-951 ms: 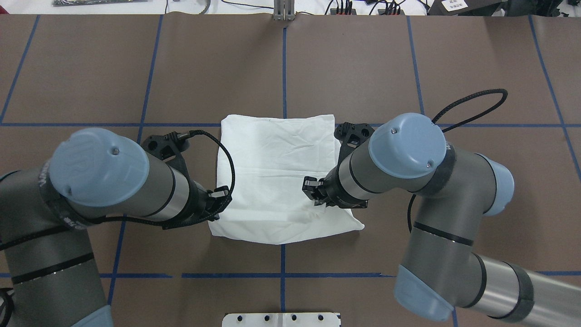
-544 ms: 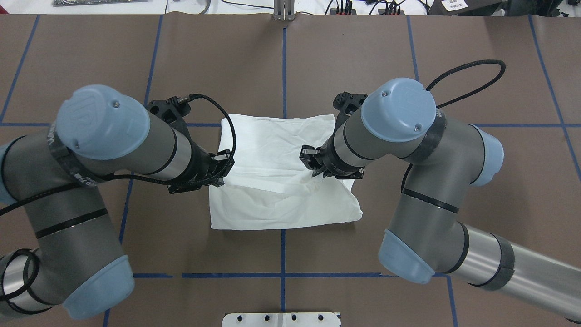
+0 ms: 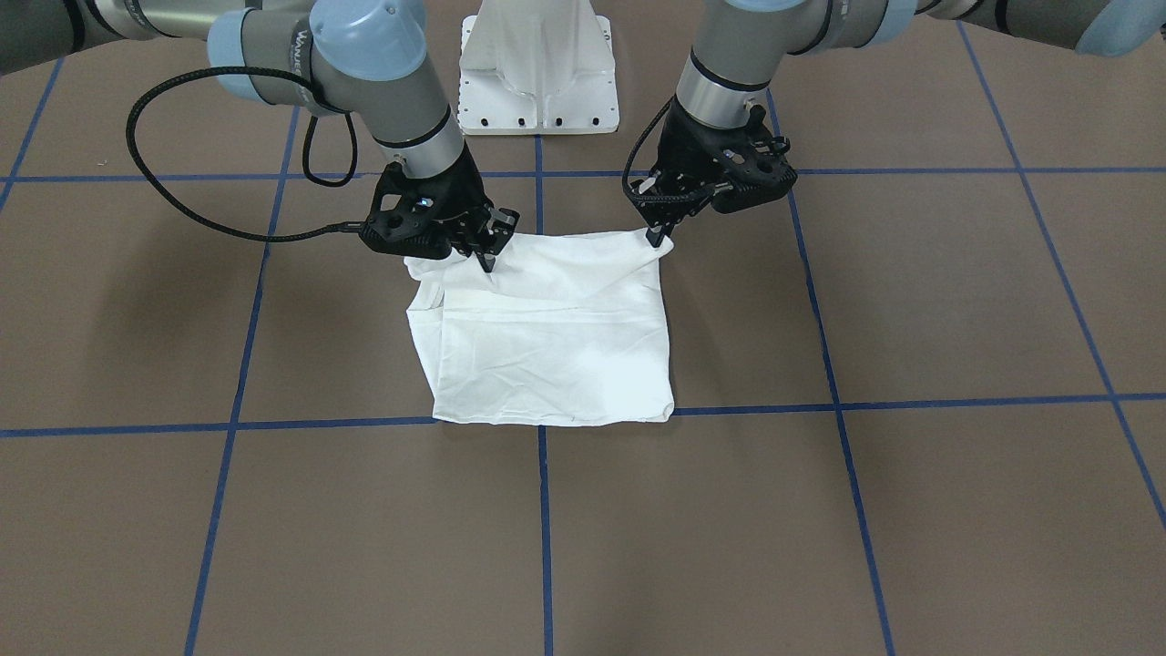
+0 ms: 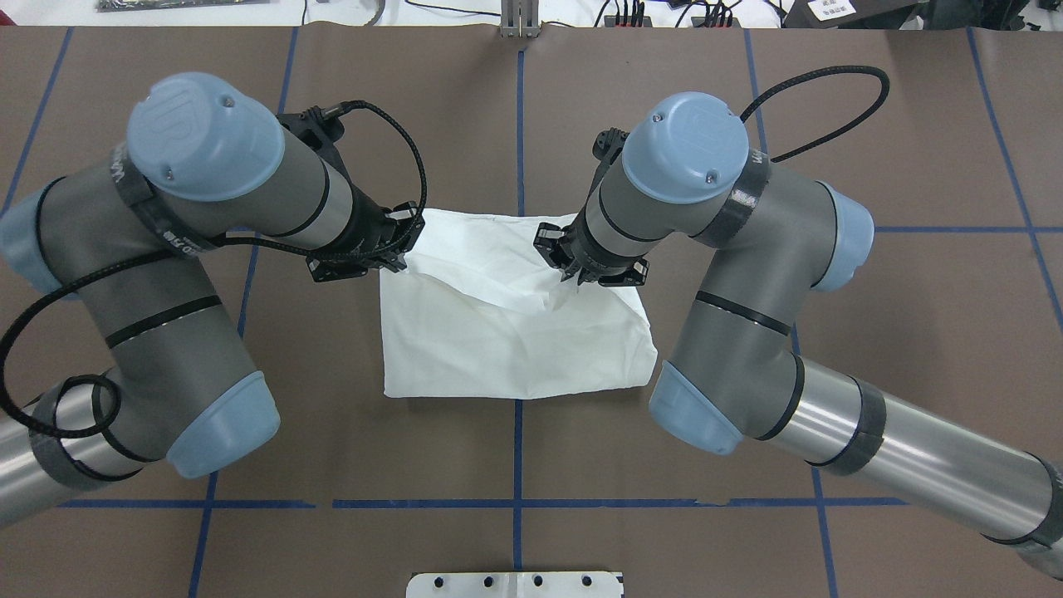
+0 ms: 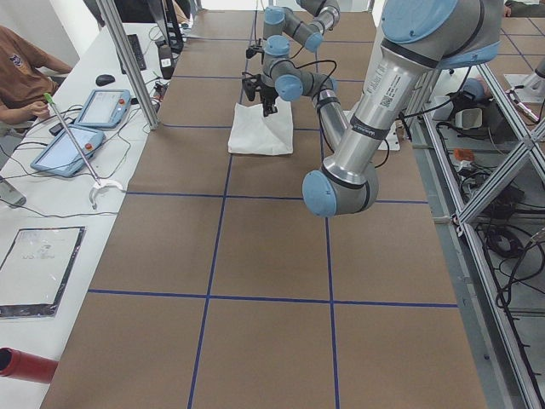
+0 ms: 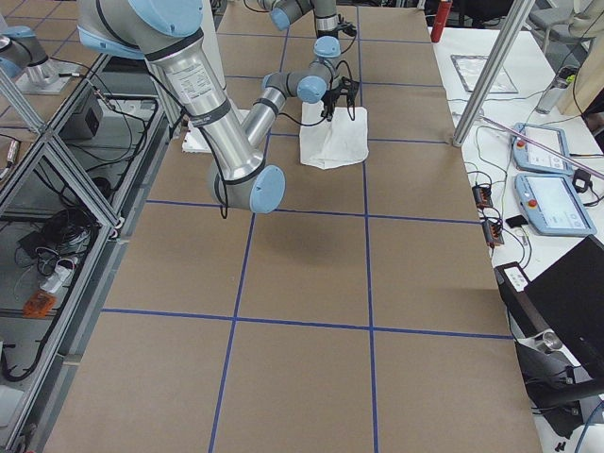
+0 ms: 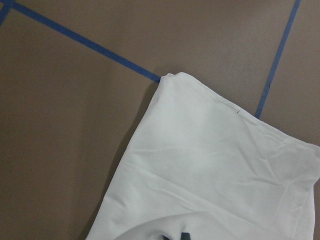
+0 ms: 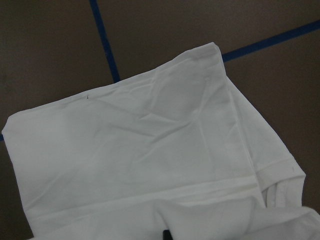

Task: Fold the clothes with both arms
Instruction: 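Lift the near edge with both grippers and fold it toward the collar, then lay the folded edge down at the far side and open both grippers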

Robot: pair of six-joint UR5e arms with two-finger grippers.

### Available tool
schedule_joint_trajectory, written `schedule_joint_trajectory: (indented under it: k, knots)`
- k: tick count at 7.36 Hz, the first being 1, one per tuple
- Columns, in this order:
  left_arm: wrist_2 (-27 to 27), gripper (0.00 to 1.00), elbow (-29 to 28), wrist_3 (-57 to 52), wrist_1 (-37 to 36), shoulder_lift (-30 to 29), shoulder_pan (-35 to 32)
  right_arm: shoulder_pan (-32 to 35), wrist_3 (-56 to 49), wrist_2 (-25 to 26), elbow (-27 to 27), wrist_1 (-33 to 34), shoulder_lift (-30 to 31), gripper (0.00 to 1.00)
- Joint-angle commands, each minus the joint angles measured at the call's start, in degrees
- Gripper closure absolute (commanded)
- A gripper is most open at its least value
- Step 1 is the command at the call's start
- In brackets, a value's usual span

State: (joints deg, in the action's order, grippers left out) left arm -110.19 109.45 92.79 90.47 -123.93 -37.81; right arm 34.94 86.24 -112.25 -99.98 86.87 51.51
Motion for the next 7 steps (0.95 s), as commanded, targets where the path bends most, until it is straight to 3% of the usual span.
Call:
schedule_joint_trajectory:
  k: [1,3,7]
  knots:
    - [0.06,1.0,-6.5,-0.59,5.47,-1.4,-0.95,2.14,-1.51,-0.33,3.02,-0.03,-1.23,1.0]
    - [0.06,1.0,-10.73,-0.5,9.19,-1.93,-0.95,3.2,-2.48,-1.39,8.28,-0.03,-4.22,1.0]
    - [0.06,1.0,-13.98,-0.41,12.61,-2.1,-0.87,3.12,-2.57,-1.39,13.31,-4.16,-4.58,1.0]
